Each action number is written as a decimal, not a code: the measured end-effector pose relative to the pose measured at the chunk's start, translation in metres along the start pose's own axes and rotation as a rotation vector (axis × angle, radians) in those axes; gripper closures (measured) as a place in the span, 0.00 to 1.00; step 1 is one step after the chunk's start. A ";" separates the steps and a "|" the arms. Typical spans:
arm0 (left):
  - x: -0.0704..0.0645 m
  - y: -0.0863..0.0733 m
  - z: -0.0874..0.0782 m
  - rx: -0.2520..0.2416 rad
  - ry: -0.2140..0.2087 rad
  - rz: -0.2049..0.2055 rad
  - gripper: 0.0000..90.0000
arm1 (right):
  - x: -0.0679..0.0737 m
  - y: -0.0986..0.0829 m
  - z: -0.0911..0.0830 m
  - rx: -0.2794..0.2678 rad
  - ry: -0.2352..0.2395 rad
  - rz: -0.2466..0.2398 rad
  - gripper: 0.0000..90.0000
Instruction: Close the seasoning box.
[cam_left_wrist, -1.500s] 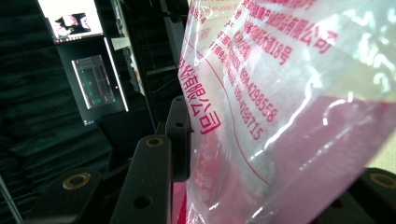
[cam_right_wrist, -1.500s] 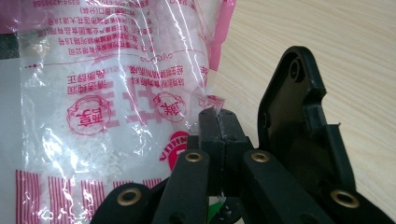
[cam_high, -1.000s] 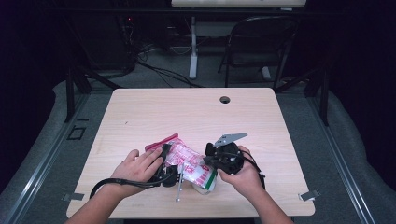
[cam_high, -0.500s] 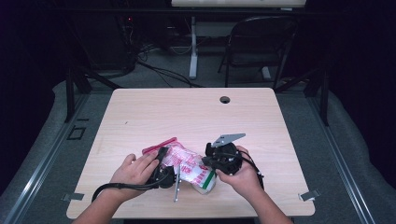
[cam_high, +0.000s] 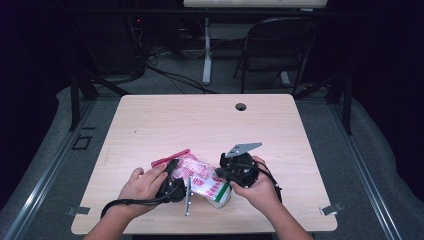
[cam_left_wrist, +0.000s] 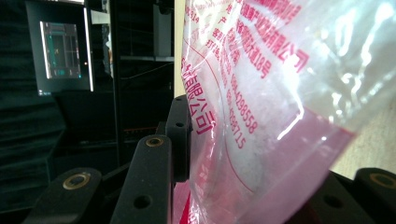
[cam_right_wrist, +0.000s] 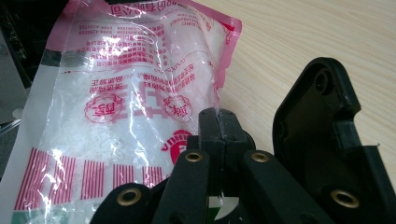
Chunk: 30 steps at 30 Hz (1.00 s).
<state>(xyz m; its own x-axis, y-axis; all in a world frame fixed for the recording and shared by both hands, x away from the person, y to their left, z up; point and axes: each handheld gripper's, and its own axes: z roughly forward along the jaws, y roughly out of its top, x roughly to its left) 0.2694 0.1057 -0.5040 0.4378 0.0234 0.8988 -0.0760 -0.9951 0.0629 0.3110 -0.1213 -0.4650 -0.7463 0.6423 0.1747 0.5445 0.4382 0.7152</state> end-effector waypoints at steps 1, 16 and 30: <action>-0.001 -0.001 0.000 -0.007 0.001 -0.007 0.78 | 0.000 0.000 0.000 0.000 -0.001 -0.001 1.00; -0.014 -0.006 0.004 -0.025 -0.030 -0.098 0.78 | 0.002 0.002 0.002 0.010 0.003 -0.012 1.00; -0.020 -0.009 0.004 -0.047 -0.045 -0.176 0.78 | 0.004 0.005 0.001 0.016 0.003 -0.020 1.00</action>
<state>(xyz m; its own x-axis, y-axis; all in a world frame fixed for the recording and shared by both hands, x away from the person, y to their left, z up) 0.2647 0.1142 -0.5247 0.4876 0.1913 0.8519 -0.0357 -0.9705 0.2383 0.3107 -0.1158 -0.4614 -0.7585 0.6311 0.1624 0.5354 0.4615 0.7074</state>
